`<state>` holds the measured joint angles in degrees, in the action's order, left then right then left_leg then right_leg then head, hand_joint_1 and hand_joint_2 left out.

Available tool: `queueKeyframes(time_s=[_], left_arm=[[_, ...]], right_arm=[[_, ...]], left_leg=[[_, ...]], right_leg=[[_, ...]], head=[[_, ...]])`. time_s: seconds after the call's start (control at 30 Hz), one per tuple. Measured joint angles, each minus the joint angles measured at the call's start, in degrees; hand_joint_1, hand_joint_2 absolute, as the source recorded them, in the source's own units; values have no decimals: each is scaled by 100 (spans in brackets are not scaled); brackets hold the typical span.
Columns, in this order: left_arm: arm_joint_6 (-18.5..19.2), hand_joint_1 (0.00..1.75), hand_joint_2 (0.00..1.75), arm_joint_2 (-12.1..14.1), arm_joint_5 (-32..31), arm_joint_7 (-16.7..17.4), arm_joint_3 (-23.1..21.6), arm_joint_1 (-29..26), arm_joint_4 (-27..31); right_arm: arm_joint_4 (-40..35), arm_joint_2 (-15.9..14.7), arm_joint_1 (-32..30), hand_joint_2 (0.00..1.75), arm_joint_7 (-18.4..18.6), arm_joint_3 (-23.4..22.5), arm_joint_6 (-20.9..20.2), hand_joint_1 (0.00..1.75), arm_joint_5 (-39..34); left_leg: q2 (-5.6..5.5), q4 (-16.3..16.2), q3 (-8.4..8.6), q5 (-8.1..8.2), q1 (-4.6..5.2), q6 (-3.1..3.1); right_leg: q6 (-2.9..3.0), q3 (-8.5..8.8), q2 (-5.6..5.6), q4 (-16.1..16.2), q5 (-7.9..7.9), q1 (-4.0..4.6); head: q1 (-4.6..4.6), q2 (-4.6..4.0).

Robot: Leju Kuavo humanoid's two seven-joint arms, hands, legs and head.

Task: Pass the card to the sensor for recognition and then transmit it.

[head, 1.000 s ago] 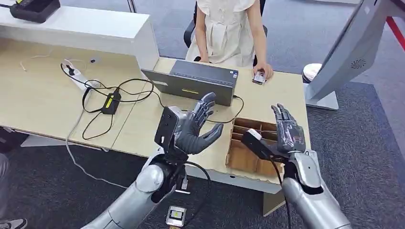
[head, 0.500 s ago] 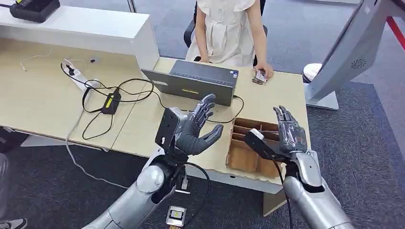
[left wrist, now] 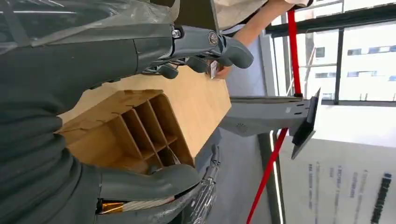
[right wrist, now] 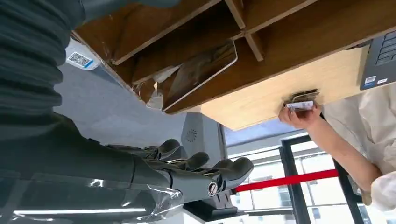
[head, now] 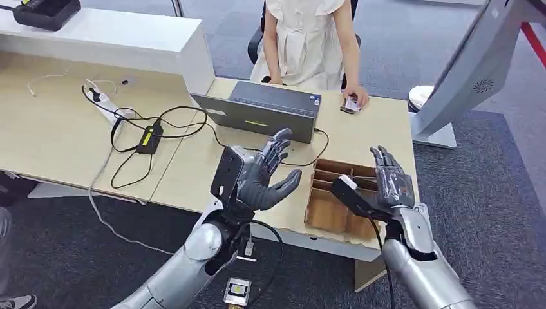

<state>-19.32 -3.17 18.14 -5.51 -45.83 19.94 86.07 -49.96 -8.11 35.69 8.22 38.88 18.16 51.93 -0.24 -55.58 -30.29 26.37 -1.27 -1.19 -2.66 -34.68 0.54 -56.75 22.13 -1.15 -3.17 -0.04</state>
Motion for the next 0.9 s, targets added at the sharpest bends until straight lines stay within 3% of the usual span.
queueKeyframes(time_s=[0.03, 0.13, 0.17, 0.73, 0.83, 0.9], left_arm=[[0, 0, 175, 0, 0, 0, 0, 0, -7], [2, 0, 175, 0, -7, 0, 0, -2, -28], [0, 0, 175, 0, -9, 0, 0, -3, -28], [24, 0, 175, 0, -11, 0, -2, -6, -109], [42, 0, 175, 0, -11, 4, -2, -6, -109], [59, 0, 175, 0, -7, 11, -2, -6, -109]], right_arm=[[9, 0, 1, 175, 0, -4, 2, 7, 0], [31, -4, 6, 175, -2, -9, 2, 161, -35], [33, -4, 7, 175, -2, -9, 2, 175, -46], [61, -2, 38, 175, -96, -20, -7, 175, -221], [61, 2, 38, 175, -92, -20, -7, 164, -201], [61, 4, 38, 175, -74, -20, -2, 169, -188]], left_leg=[[0, 0, 0, 0, 0, 0], [0, 0, 0, 0, 0, 0], [0, 0, 0, 0, 0, 0], [0, 0, 0, 0, 0, 0], [0, 0, 0, 0, 0, 0], [0, 0, 0, 0, 0, 0]], right_leg=[[0, 0, 0, 0, 0, 0], [0, 0, 0, 0, 0, 0], [0, 0, 0, 0, 0, 0], [0, 0, 0, 0, 0, 0], [0, 0, 0, 0, 0, 0], [0, 0, 0, 0, 0, 0]], head=[[2, 0], [2, -2], [2, 0], [0, 0], [2, -2], [2, 0]])
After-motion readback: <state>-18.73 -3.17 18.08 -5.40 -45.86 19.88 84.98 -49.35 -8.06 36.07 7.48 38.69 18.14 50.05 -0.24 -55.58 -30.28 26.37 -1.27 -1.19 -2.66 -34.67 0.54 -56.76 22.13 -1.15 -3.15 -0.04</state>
